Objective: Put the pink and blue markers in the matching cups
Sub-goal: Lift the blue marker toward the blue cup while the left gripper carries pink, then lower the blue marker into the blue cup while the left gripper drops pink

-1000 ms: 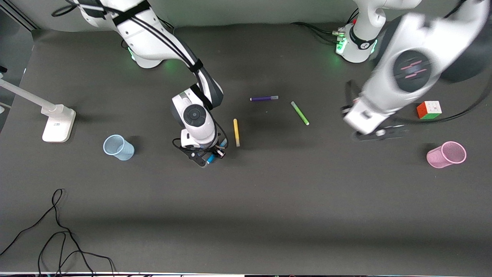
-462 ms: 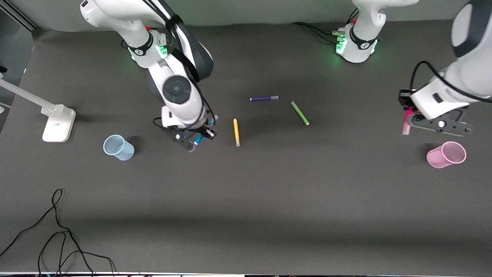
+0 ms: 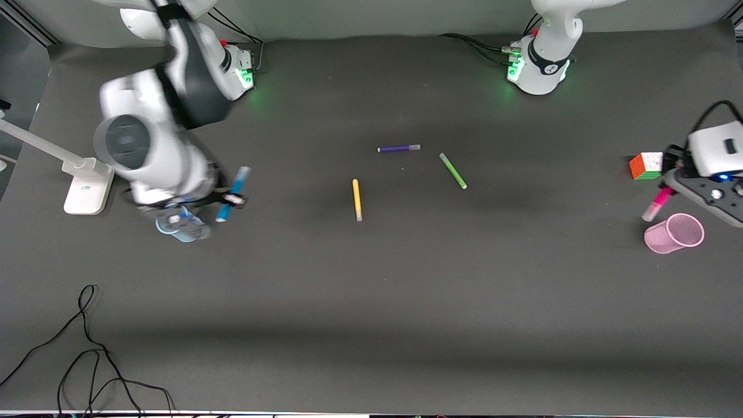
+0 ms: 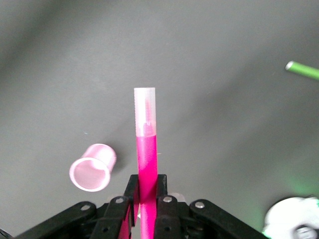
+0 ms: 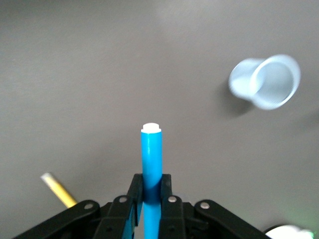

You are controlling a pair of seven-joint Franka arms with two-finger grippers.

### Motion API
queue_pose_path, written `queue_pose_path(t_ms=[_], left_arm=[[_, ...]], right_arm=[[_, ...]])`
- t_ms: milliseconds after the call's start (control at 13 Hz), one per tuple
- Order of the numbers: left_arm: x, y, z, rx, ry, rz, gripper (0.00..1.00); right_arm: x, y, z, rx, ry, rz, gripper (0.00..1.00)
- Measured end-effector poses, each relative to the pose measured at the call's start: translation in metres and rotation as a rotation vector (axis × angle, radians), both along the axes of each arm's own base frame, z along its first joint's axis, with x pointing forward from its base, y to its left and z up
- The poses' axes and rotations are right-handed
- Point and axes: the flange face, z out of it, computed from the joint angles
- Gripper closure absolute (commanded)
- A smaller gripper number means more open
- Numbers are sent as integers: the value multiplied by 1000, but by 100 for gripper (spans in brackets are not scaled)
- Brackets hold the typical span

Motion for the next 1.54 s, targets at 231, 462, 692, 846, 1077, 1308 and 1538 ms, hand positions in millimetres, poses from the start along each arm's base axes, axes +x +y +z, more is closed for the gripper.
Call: queue_pose_path(t_ms=[231, 462, 692, 846, 1077, 1308, 1538], left_arm=[[1, 47, -23, -65, -60, -155, 100], [-8, 94, -59, -220, -160, -266, 100], [-32, 153, -102, -351, -231, -341, 100], [-42, 182, -123, -435, -300, -407, 100], [-56, 218, -172, -554, -377, -456, 100], [-68, 243, -212, -628, -431, -488, 100], [-75, 260, -234, -679, -467, -521, 100]], right_arm=[[4, -85, 6, 60, 73, 48, 97], [-5, -154, 3, 137, 154, 75, 97], [-15, -197, -30, 205, 260, 70, 97], [-15, -216, -67, 240, 332, 59, 97], [-17, -229, -107, 278, 413, 59, 97], [-23, -252, -129, 331, 472, 49, 97], [-15, -266, -134, 363, 460, 37, 97]])
